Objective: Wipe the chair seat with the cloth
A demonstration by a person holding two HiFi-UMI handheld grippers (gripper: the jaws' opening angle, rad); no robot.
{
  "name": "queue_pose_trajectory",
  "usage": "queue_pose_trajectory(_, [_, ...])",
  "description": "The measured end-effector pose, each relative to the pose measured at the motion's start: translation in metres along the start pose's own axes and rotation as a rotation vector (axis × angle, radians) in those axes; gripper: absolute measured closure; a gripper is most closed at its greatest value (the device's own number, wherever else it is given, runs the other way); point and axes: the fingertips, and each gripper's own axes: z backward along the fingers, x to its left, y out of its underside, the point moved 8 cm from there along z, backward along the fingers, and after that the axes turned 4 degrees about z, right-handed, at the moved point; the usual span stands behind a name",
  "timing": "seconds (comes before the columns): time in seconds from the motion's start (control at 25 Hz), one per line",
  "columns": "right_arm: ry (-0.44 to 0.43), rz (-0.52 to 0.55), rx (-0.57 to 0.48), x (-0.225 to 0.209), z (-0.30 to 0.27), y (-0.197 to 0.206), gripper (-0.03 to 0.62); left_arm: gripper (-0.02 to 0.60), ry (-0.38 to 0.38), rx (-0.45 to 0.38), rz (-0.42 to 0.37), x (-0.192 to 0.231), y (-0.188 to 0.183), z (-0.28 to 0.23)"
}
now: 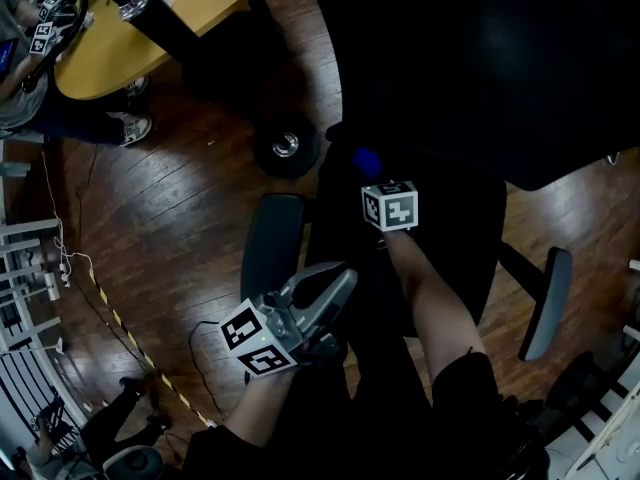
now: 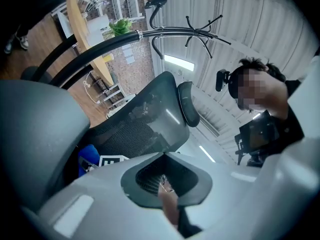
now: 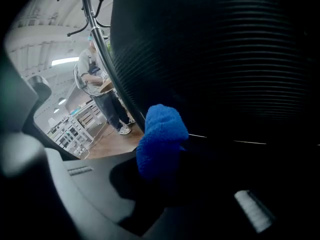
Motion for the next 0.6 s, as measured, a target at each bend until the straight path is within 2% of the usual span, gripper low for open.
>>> queue_pose_trajectory(0.28, [0.008,0.03,-0.029,-0.004,-0.014,0.012,0.554,0.589,-0.016,0.006,-0.002,0.012,-0.009,-0.007])
queue_pose_trajectory(0.4, [0.073,0.022,-0.002,-0.028,0.002,0.018,0.555,0.589,-0.028,0.012,-0.006,0.016,-0.011,-0.012])
queue_pose_trajectory(0.6, [0.226,-0.037,0.058,-0.097,0.057,0.053,0.555,0.589,-0.038,0.05,-0.003,0.016,-0.009,-0.021])
